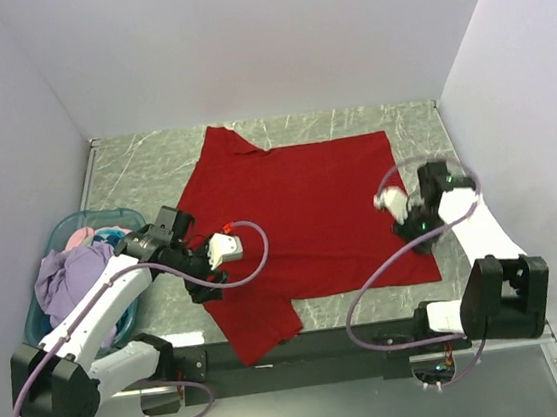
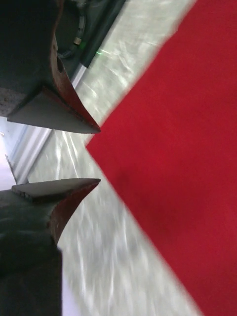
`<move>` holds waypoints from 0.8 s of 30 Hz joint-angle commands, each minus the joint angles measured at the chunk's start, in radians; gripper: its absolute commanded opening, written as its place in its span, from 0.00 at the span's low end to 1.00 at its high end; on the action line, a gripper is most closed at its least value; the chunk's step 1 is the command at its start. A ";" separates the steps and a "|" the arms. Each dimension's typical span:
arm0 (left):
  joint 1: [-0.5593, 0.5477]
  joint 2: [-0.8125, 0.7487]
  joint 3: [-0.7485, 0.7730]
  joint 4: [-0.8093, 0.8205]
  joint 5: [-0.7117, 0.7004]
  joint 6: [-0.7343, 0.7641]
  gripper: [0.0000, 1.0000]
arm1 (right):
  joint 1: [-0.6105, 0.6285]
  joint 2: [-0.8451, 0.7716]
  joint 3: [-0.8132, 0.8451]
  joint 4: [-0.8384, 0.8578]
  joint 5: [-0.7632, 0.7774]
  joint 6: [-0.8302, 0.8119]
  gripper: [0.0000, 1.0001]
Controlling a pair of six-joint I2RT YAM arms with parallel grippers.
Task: Fold and stack the t-shirts
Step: Fold the tshirt
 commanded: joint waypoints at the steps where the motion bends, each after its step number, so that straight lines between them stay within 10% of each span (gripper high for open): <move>1: -0.024 -0.032 -0.016 0.014 -0.020 0.036 0.69 | 0.011 -0.092 -0.126 0.050 0.090 -0.108 0.47; 16: -0.128 -0.062 -0.091 0.029 -0.064 0.075 0.70 | 0.020 -0.076 -0.346 0.176 0.151 -0.163 0.61; 24: -0.404 -0.112 -0.202 0.147 -0.209 0.044 0.71 | 0.020 -0.025 -0.386 0.308 0.173 -0.134 0.41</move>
